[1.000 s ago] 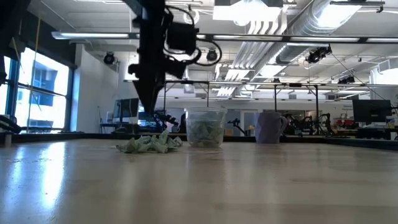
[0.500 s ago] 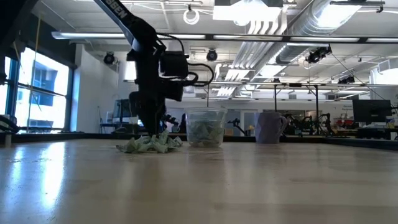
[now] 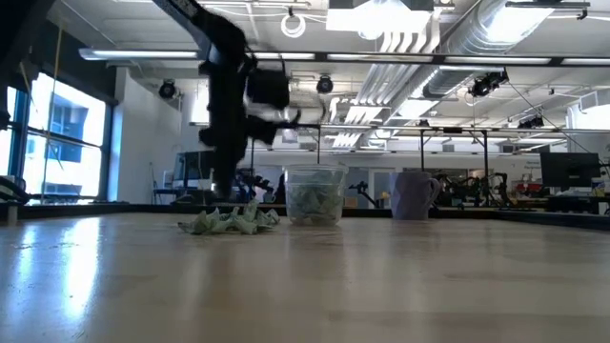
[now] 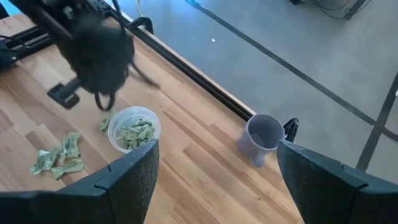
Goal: Pick and place Stevia / Truvia into bins
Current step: Put the stevia packet into the transparent container
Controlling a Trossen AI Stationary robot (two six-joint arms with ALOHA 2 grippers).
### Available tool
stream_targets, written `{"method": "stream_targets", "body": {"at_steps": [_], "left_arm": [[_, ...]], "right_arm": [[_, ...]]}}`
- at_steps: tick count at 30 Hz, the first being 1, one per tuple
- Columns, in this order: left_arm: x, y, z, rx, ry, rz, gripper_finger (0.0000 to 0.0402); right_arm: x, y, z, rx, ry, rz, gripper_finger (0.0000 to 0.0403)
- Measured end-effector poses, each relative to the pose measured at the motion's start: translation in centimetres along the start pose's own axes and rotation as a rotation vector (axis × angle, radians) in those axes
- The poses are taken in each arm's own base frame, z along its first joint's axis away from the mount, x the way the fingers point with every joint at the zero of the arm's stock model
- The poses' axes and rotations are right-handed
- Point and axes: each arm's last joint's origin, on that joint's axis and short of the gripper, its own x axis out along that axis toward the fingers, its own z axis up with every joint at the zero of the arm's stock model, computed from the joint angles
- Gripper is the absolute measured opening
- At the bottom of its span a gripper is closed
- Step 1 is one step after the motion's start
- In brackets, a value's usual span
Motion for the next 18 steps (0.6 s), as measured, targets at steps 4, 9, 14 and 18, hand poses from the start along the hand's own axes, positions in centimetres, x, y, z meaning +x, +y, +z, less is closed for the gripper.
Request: {"method": "stream_targets", "body": {"at_steps": [4,9,14,18], "left_arm": [[-6.2,-1.4,1.3,-0.035,-0.240,0.021,0.0038],[-9.7,-3.5,4.8,0.037,-0.631,0.035,0.0021],[-4.9,-4.1,6.6,0.010,-0.504,0.114,0.0079],[-4.9,-4.2,6.1,-0.031,-0.393,0.087,0.0173]], "right_arm": [[0.0,0.0,0.0,-0.016,-0.009,-0.010,0.0314],[0.0,-0.1,0.1,-0.026,-0.021,-0.024,0.0314],[0.0,0.0,0.0,-0.016,-0.010,-0.012,0.0314],[0.0,0.0,0.0,-0.002,0.008,0.010,0.0314]]}}
